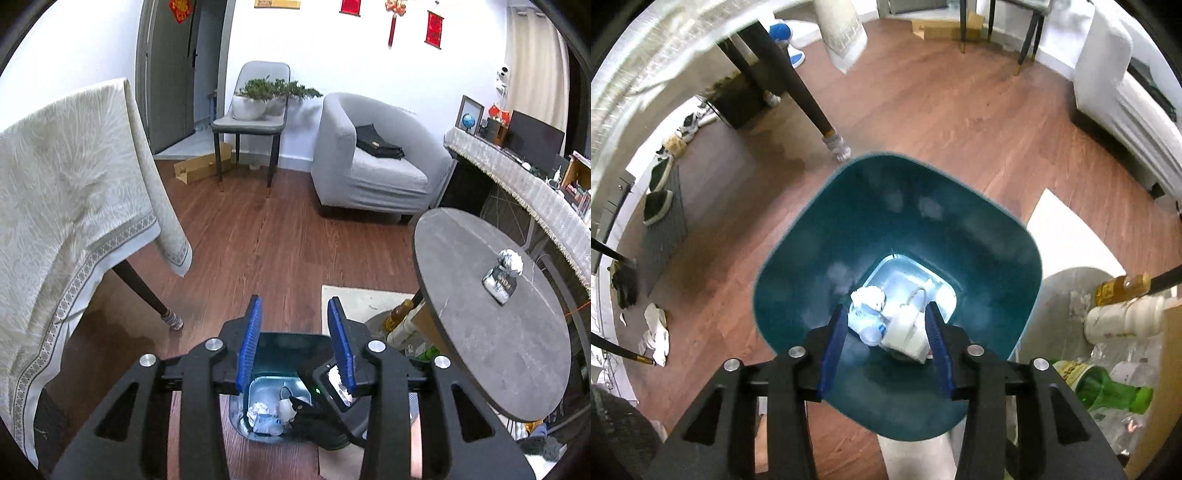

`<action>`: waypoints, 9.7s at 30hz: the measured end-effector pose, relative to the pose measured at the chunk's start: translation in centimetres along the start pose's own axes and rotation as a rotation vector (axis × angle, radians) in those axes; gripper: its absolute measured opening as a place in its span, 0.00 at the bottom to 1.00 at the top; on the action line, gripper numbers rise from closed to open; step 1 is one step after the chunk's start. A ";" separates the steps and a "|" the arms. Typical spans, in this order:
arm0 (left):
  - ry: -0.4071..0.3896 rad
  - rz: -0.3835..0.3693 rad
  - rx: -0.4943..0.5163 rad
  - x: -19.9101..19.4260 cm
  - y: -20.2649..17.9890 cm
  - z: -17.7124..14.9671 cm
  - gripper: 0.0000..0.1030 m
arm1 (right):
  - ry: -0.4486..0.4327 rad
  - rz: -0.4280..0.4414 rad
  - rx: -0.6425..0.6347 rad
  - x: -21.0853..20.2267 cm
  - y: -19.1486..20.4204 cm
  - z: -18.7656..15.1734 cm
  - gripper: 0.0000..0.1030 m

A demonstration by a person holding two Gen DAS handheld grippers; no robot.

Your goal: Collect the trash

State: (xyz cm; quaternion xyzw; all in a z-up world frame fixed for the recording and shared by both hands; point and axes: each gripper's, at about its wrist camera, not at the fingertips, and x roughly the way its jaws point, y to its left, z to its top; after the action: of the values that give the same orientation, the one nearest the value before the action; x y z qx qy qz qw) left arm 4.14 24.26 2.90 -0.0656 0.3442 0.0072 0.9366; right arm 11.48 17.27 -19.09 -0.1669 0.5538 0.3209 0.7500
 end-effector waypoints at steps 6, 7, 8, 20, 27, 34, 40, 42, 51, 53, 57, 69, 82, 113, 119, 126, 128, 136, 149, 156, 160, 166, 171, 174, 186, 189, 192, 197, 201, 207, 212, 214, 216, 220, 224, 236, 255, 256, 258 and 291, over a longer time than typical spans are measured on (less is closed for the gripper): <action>-0.045 0.003 -0.014 -1.5 -0.2 1.3 0.41 | -0.122 0.033 -0.021 -5.3 0.5 0.8 0.43; -0.056 0.005 -0.017 -1.8 -0.3 1.6 0.42 | -0.146 0.040 -0.023 -6.4 0.6 0.9 0.43; -0.065 0.005 -0.018 -2.1 -0.3 1.8 0.43 | -0.167 0.048 -0.025 -7.5 0.6 1.0 0.43; -0.135 -0.010 -0.020 -3.9 -2.6 3.8 0.52 | -0.409 0.038 -0.028 -19.0 -1.7 0.9 0.43; -0.139 -0.053 -0.002 -3.4 -6.1 4.4 0.62 | -0.496 -0.061 0.029 -23.9 -6.6 -0.8 0.45; -0.115 -0.098 0.045 -1.5 -11.0 4.1 0.73 | -0.531 -0.132 0.131 -26.8 -13.1 -3.7 0.51; -0.081 -0.138 0.074 0.5 -14.8 3.5 0.78 | -0.548 -0.179 0.216 -28.2 -18.2 -6.3 0.59; -0.072 -0.148 0.086 1.1 -16.0 3.3 0.81 | -0.550 -0.196 0.240 -28.6 -19.6 -7.0 0.60; 0.001 -0.199 0.123 4.5 -21.0 2.5 0.87 | -0.563 -0.243 0.316 -30.1 -23.8 -9.6 0.70; 0.017 -0.210 0.131 5.3 -22.2 2.3 0.88 | -0.566 -0.250 0.329 -30.4 -24.9 -10.2 0.71; 0.058 -0.217 0.175 7.4 -24.9 1.8 0.89 | -0.567 -0.257 0.359 -31.0 -26.7 -11.2 0.72; 0.172 -0.204 0.265 12.9 -30.4 -0.8 0.89 | -0.559 -0.255 0.446 -31.1 -30.9 -13.1 0.74; 0.230 -0.172 0.311 16.7 -31.6 -0.8 0.89 | -0.540 -0.253 0.458 -30.5 -32.4 -13.0 0.74; 0.172 -0.232 0.253 14.7 -27.4 1.2 0.64 | -0.448 -0.214 0.423 -26.4 -31.3 -9.3 0.74; 0.155 -0.236 0.229 13.6 -25.7 1.7 0.64 | -0.402 -0.234 0.406 -25.0 -30.5 -8.4 0.74; 0.125 -0.243 0.196 12.0 -23.6 2.5 0.64 | -0.354 -0.289 0.406 -23.7 -30.1 -7.8 0.55; 0.115 -0.239 0.190 11.4 -23.1 2.5 0.64 | -0.363 -0.297 0.403 -23.8 -29.8 -7.6 0.51; 0.097 -0.196 0.154 9.3 -20.2 1.9 0.64 | -0.404 -0.269 0.354 -24.2 -26.7 -6.7 0.51; 0.127 -0.099 0.098 7.4 -13.6 -0.7 0.64 | -0.474 -0.181 0.264 -25.1 -20.1 -4.4 0.51; 0.146 -0.027 0.084 7.3 -9.8 -2.1 0.64 | -0.503 -0.135 0.229 -24.9 -17.3 -2.9 0.51; 0.172 0.006 0.083 7.9 -7.7 -3.2 0.64 | -0.516 -0.109 0.199 -24.7 -15.5 -1.7 0.51; 0.241 0.021 0.039 10.0 -4.4 -4.8 0.64 | -0.516 -0.080 0.165 -23.6 -13.2 0.1 0.51; 0.278 0.020 0.003 11.3 -2.4 -6.1 0.64 | -0.508 -0.063 0.146 -22.6 -11.6 1.3 0.51; 0.300 0.019 -0.014 12.0 -1.7 -7.0 0.64 | -0.500 -0.054 0.128 -21.9 -10.5 1.9 0.51; 0.403 0.050 -0.035 14.9 1.3 -9.8 0.66 | -0.468 -0.023 0.069 -19.7 -7.1 3.6 0.51; 0.421 0.051 -0.039 15.3 1.8 -10.2 0.68 | -0.463 -0.021 0.063 -19.2 -6.6 4.0 0.51; 0.429 0.056 -0.033 15.4 2.0 -10.6 0.74 | -0.459 -0.018 0.059 -18.9 -6.3 4.3 0.51; 0.415 0.066 -0.031 15.0 2.4 -10.4 0.79 | -0.448 -0.014 0.048 -18.1 -5.3 4.8 0.51; 0.382 0.070 -0.046 14.1 3.1 -9.9 0.78 | -0.437 -0.012 0.041 -17.4 -4.6 5.2 0.51; 0.305 0.080 -0.078 11.5 4.5 -8.3 0.69 | -0.404 -0.017 0.029 -15.8 -3.7 5.5 0.51; 0.240 0.102 -0.086 9.0 5.2 -6.6 0.61 | -0.367 -0.023 0.012 -14.1 -2.8 5.4 0.51; 0.215 0.105 -0.091 8.1 5.4 -5.9 0.58 | -0.344 -0.028 0.010 -13.1 -2.3 5.2 0.51; 0.186 0.099 -0.106 7.0 5.6 -5.1 0.55 | -0.315 -0.030 0.011 -11.9 -2.1 4.9 0.51; 0.128 0.073 -0.125 4.8 5.6 -3.3 0.51 | -0.258 -0.036 0.003 -9.3 -1.3 4.2 0.51; 0.088 0.089 -0.089 3.3 4.6 -2.4 0.49 | -0.217 -0.014 0.014 -6.8 -0.7 3.4 0.51; 0.045 0.065 -0.076 1.0 4.0 -1.1 0.49 | -0.129 -0.014 0.038 -2.4 -1.2 1.9 0.61; -0.052 0.059 -0.021 -2.9 0.4 0.8 0.67 | -0.363 -0.019 0.001 -15.5 -2.1 0.6 0.67; -0.062 0.059 -0.021 -3.3 0.2 0.8 0.72 | -0.400 -0.035 0.011 -17.3 -2.6 0.2 0.71; -0.110 0.046 -0.023 -4.5 -0.5 0.5 0.79 | -0.460 -0.072 0.028 -20.4 -3.8 -0.9 0.75; -0.201 0.078 0.111 -5.4 -7.7 -5.3 0.97 | -0.794 -0.432 0.362 -37.9 -17.7 -24.2 0.97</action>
State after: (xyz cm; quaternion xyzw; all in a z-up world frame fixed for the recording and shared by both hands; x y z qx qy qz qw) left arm -2.98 16.14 3.32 0.0007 0.2506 0.0312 0.9676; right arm -1.09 -21.74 6.53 -0.0096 0.2246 0.0955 0.9697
